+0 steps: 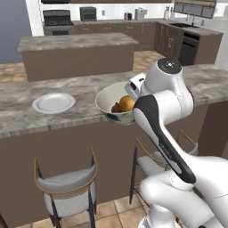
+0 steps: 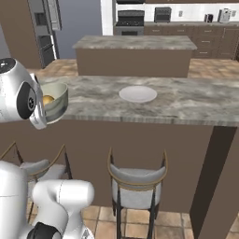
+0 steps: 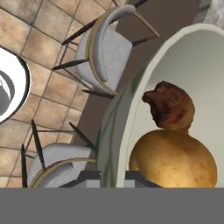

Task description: Pick the chicken drumstick and potato from their plates and place them in the bowl. Then put the bowl in the fridge.

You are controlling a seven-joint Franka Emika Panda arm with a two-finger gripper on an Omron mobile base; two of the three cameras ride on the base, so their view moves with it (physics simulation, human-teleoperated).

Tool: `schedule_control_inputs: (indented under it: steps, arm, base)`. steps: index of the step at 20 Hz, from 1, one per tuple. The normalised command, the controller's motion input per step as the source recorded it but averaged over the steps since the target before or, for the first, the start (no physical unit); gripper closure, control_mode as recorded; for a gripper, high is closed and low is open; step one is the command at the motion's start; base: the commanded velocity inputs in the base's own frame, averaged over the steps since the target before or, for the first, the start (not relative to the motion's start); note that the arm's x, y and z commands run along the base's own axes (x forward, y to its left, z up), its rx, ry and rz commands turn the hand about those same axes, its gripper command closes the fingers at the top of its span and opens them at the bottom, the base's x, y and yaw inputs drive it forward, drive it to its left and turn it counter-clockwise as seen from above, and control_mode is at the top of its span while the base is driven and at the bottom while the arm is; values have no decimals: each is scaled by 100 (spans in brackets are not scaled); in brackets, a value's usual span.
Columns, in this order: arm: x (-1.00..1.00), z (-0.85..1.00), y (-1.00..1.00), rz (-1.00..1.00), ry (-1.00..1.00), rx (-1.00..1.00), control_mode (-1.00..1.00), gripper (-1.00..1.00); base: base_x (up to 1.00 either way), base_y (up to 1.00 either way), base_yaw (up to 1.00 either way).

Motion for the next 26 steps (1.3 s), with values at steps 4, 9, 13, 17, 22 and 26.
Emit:
schedule_control_inputs:
  steps: [4,9,13,17,22,26]
  arm:
    - [0,0,0,0,0,0,100,100]
    - [0,0,0,0,0,0,100,100]
    - [0,0,0,0,0,0,100,100]
    - [0,0,0,0,0,0,100,100]
    - [0,0,0,0,0,0,100,100]
    - [0,0,0,0,0,0,100,100]
  base:
    - [-69,-31,-1]
    - [-36,-33,-28]
    - [0,-20,-76]
    - [0,-20,-76]
    - [0,-20,-77]
    - [1,-19,-76]
